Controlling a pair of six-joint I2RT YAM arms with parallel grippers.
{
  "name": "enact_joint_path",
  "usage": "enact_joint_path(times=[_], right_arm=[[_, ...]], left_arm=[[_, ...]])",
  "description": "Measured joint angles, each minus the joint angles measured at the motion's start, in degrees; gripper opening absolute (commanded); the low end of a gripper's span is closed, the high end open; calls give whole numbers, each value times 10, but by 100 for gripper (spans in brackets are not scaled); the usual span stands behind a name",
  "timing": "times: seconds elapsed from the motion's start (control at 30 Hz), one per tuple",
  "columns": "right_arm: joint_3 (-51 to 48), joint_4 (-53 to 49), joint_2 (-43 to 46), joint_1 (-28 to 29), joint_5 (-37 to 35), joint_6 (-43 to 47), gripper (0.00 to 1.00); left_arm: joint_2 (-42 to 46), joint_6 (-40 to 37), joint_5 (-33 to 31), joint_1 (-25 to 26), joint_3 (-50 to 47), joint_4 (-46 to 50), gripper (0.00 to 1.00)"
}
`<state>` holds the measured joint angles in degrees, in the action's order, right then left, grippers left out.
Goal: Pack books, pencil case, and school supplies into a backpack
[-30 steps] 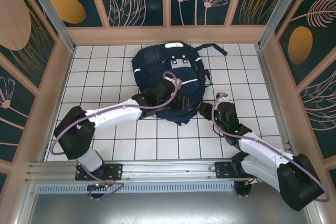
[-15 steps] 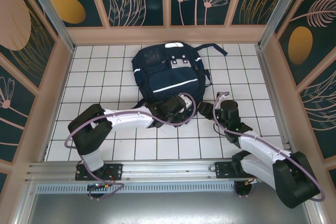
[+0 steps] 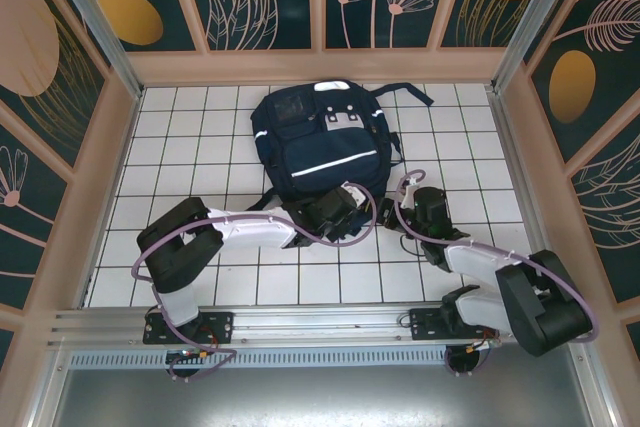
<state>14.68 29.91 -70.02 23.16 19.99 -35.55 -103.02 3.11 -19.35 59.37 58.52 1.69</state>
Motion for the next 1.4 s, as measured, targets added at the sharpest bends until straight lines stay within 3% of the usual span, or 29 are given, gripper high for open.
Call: enact_joint_path(times=[0.1, 0.47, 0.7, 1.17, 1.4], right_arm=[[1, 22, -17, -2, 13, 0, 54], [19, 77, -70, -3, 43, 8, 54], [20, 93, -80, -7, 61, 13, 48], [25, 91, -69, -8, 49, 38, 54], [36, 100, -100, -8, 53, 42, 49]], left_arm=[[0, -1, -2, 0, -1, -2, 0], [0, -1, -2, 0, -1, -2, 0], [0, -1, -2, 0, -1, -2, 0], [0, -1, -2, 0, -1, -2, 0], [0, -1, -1, 0, -1, -2, 0]])
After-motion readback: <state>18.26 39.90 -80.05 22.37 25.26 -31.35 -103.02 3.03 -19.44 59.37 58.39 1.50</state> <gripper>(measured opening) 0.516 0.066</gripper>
